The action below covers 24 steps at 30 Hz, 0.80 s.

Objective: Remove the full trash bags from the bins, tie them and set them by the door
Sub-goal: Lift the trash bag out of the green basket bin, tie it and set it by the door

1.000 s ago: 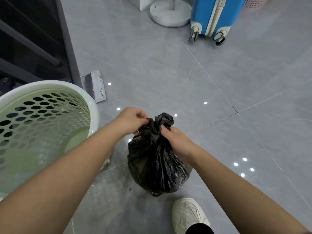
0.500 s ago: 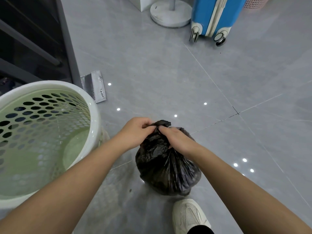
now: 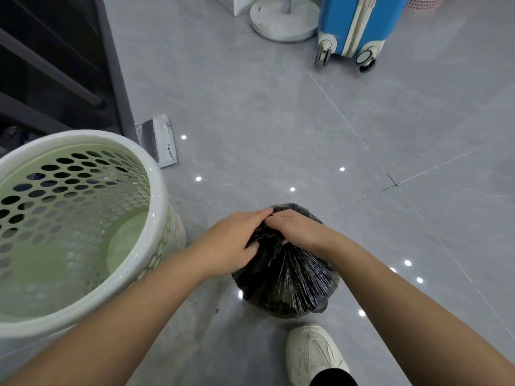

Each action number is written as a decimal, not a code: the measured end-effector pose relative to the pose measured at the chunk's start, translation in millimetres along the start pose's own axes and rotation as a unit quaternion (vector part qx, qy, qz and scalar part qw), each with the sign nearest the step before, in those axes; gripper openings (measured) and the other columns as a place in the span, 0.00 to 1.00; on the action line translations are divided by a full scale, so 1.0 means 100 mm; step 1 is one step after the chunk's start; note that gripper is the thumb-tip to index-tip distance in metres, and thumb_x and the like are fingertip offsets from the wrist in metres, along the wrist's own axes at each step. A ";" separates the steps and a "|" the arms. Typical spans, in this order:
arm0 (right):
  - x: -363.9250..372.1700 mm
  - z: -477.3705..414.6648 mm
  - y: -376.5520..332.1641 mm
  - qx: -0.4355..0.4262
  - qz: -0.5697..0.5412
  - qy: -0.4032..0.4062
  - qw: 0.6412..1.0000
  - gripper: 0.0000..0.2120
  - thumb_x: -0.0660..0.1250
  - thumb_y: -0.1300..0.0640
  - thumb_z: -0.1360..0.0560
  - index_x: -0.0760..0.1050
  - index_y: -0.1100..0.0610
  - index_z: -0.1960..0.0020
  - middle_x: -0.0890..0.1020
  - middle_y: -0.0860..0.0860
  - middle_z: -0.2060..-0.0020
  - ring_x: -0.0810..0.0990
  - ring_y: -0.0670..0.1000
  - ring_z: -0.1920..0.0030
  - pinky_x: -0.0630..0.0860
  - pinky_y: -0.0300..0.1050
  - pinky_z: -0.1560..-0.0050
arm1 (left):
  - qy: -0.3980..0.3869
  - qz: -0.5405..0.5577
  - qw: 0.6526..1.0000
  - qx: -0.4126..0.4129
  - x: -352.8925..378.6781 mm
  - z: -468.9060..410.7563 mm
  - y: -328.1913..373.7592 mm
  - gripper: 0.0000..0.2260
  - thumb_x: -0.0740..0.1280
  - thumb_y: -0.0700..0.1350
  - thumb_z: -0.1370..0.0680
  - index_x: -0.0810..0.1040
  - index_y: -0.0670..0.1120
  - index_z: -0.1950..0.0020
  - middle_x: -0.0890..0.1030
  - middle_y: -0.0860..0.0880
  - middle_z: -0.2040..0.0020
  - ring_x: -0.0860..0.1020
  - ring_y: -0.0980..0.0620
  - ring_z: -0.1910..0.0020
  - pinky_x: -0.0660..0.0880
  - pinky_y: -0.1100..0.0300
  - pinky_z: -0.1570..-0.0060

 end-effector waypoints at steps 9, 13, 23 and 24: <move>0.04 0.11 0.01 -0.034 0.040 -0.043 0.998 0.16 0.57 0.55 0.19 0.67 0.56 0.65 0.70 0.47 0.70 0.69 0.45 0.67 0.66 0.37 0.59 | 0.010 0.096 0.969 -0.226 0.01 -0.08 -0.39 0.10 0.56 0.39 0.26 0.68 0.45 0.67 0.73 0.48 0.68 0.73 0.46 0.63 0.68 0.56 0.64; -0.03 0.03 0.01 -0.043 0.044 -0.002 0.998 0.14 0.57 0.58 0.19 0.73 0.62 0.61 0.73 0.50 0.65 0.74 0.45 0.61 0.77 0.42 0.51 | 0.079 0.134 0.975 -0.157 -0.14 0.03 -0.15 0.20 0.59 0.37 0.28 0.71 0.50 0.37 0.75 0.52 0.39 0.72 0.52 0.39 0.71 0.54 0.39; -0.03 0.12 -0.04 -0.065 0.081 -0.015 0.994 0.18 0.60 0.49 0.21 0.71 0.59 0.65 0.69 0.52 0.72 0.65 0.46 0.72 0.63 0.34 0.69 | 0.045 -0.109 0.985 -0.124 -0.08 -0.05 -0.04 0.09 0.56 0.40 0.25 0.75 0.48 0.52 0.80 0.45 0.53 0.77 0.41 0.54 0.71 0.54 0.60; -0.03 0.15 -0.03 -0.068 0.095 -0.024 0.993 0.17 0.62 0.48 0.22 0.72 0.58 0.63 0.71 0.52 0.70 0.67 0.46 0.70 0.65 0.36 0.67 | 0.029 -0.101 0.985 -0.135 -0.09 -0.05 -0.08 0.08 0.56 0.41 0.26 0.75 0.49 0.56 0.80 0.45 0.55 0.77 0.41 0.55 0.72 0.54 0.60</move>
Point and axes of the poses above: each hand's wrist, its own z-axis away from the middle knuckle, its own x-axis out of the palm, y = z × x, the point moved 8 cm from there along -z, towards the middle knuckle
